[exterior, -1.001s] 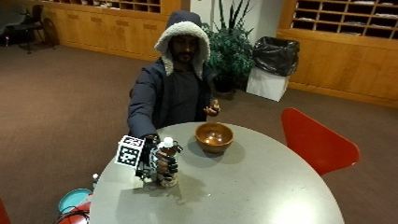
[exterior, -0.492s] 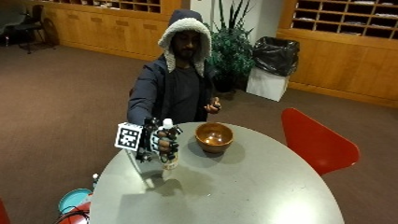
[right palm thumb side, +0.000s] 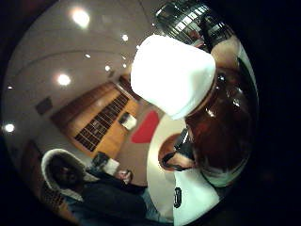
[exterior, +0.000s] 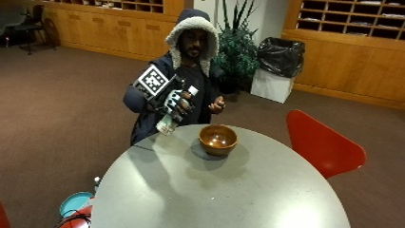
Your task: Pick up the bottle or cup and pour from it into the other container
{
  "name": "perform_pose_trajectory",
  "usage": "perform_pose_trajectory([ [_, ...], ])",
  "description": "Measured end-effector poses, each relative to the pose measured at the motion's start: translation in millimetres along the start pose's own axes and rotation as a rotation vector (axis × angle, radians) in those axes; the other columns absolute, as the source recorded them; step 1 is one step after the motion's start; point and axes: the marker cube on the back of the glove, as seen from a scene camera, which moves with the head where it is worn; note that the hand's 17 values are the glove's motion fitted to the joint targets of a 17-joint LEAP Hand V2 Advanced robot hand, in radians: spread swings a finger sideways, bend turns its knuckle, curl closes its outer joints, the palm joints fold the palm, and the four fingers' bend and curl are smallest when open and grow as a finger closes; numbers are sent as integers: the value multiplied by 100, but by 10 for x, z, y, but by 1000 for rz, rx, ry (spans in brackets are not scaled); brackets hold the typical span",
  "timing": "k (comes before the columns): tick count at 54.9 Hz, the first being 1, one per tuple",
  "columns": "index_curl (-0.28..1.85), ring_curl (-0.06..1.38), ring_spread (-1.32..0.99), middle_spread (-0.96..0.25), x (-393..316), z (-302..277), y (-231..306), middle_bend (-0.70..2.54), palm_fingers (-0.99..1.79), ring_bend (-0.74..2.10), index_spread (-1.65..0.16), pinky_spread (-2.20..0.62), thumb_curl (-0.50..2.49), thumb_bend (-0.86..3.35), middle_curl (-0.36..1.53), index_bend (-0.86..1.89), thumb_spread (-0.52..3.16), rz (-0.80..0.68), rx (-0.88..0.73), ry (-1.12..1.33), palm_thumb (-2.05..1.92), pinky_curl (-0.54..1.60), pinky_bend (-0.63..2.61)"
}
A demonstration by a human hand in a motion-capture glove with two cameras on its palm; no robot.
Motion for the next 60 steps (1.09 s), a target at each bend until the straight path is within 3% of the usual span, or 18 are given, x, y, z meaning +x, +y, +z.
perform_pose_trajectory([
  [24,36,43,-15,-16,-573,670,224,36,123,66,-24,-9,71,-4,49,14,35,-127,-602,541,90,38,44],
  [57,37,44,-16,-16,-732,1361,626,36,124,66,-24,-11,72,-4,49,14,34,-246,-982,856,89,38,45],
  [60,37,44,-16,-16,-690,1345,613,36,124,66,-24,-11,72,-4,49,14,34,-324,-1016,886,89,38,45],
])
